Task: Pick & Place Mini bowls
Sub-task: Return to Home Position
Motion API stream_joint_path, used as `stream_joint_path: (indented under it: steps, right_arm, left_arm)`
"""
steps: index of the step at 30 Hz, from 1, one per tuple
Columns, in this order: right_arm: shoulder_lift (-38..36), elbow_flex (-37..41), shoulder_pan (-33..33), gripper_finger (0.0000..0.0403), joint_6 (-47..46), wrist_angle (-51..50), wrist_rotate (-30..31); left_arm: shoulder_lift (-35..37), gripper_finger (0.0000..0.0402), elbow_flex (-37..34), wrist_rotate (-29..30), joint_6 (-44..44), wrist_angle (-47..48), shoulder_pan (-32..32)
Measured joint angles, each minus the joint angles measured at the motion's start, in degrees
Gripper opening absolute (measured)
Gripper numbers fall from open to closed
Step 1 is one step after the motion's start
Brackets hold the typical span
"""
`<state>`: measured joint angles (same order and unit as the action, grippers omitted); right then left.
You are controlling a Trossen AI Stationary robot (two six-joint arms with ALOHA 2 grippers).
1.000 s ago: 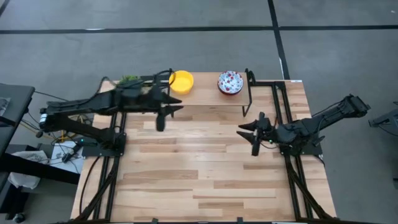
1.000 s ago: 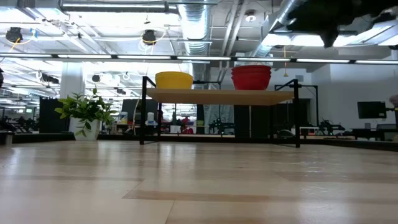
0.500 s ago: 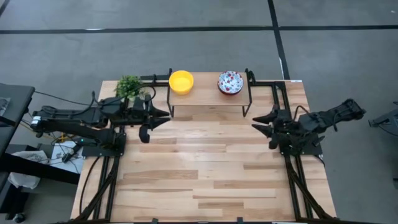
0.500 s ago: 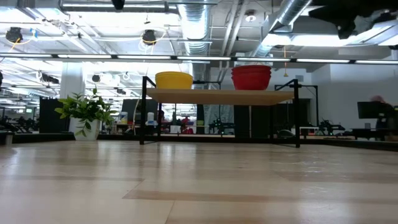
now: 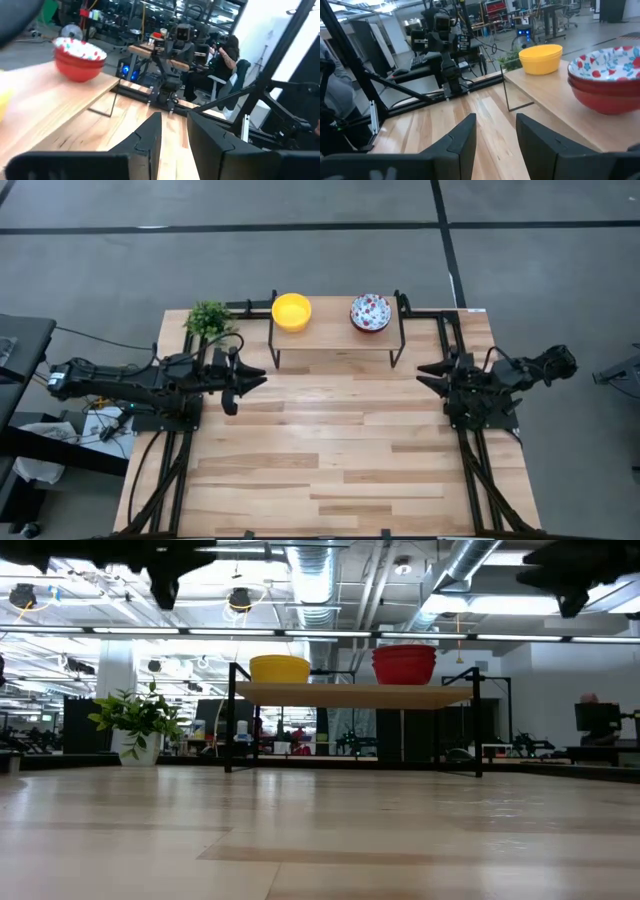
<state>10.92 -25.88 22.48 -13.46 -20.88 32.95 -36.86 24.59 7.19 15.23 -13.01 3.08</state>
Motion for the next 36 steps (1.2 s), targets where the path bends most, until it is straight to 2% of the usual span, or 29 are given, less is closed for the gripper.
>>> stream_joint_path:
  steps: [11,23,30,36]
  right_arm:
    - [-10.91,11.83,0.00,0.0129,-0.46,4.28,-2.70]
    - [-10.78,12.56,0.11,0.0129,0.25,4.45,-3.45]
    - [-10.79,13.03,0.13,0.0129,-1.04,2.59,-3.88]
    - [-10.78,17.57,0.11,0.0129,-3.78,3.69,-4.38]
  left_arm:
    - [11.66,0.0092,-11.37,2.63,3.11,-2.13,-0.01]
    - [23.36,0.0092,-23.97,6.33,7.18,-4.60,-0.03]
    - [24.89,0.0092,-24.32,6.92,6.18,-2.87,-0.03]
    - [24.81,0.0092,-24.32,7.84,4.97,-2.87,-0.03]
